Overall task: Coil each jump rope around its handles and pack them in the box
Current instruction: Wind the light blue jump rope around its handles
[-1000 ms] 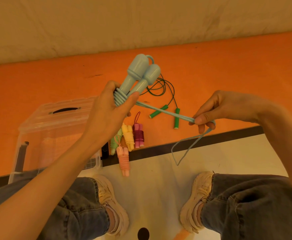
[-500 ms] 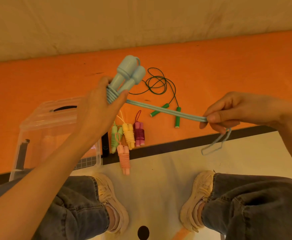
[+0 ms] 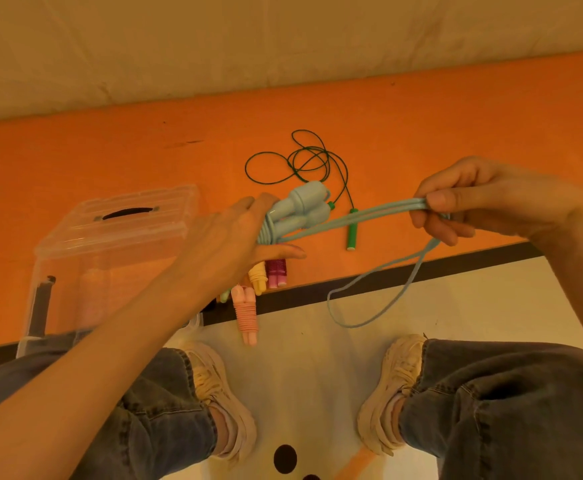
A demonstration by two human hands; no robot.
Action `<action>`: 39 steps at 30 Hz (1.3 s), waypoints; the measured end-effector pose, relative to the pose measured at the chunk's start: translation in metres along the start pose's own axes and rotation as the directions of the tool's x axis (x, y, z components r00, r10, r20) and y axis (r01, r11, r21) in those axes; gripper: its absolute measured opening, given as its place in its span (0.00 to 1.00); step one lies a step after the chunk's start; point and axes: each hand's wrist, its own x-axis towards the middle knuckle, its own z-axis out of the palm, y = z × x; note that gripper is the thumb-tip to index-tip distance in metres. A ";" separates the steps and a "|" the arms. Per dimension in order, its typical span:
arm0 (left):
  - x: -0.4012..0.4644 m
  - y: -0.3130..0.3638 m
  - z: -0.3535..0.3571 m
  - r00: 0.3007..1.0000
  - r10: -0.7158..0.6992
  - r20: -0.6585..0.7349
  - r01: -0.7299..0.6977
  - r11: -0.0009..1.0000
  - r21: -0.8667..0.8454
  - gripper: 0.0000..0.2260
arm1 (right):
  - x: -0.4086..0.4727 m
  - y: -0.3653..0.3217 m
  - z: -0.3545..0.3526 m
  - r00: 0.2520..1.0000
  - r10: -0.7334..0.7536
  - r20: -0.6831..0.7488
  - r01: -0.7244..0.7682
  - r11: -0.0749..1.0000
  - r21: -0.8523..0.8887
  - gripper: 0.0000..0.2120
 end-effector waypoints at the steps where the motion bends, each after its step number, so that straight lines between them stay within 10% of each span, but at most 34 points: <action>1: 0.000 0.001 0.003 1.000 0.021 -0.023 -0.021 1.000 0.018 0.43 | 0.001 -0.001 0.002 1.000 -0.006 0.019 0.005 1.000 0.008 0.15; 12: -0.006 0.015 0.015 0.994 0.063 -0.086 -0.055 0.995 0.087 0.27 | 0.006 -0.006 0.012 0.995 -0.026 0.094 0.027 1.000 0.001 0.13; 19: -0.008 0.011 0.011 0.994 0.109 0.007 -0.108 0.994 -0.016 0.24 | 0.003 -0.007 0.002 0.937 -0.017 -0.350 -0.109 0.935 -0.338 0.13; 25: -0.007 0.009 0.001 0.965 0.118 0.236 -0.056 0.966 -0.253 0.15 | -0.001 -0.007 -0.008 0.816 -0.098 -0.569 -0.081 0.956 -0.281 0.14; 35: -0.012 0.021 -0.009 0.884 0.338 0.322 -0.290 0.938 -0.188 0.17 | 0.017 -0.003 0.002 0.711 -0.281 -0.645 -0.114 0.859 -0.499 0.06; 39: -0.021 0.040 -0.004 0.874 0.434 0.216 -0.437 0.899 -0.038 0.37 | 0.027 0.000 0.005 0.696 -0.283 -0.660 -0.150 0.842 -0.518 0.06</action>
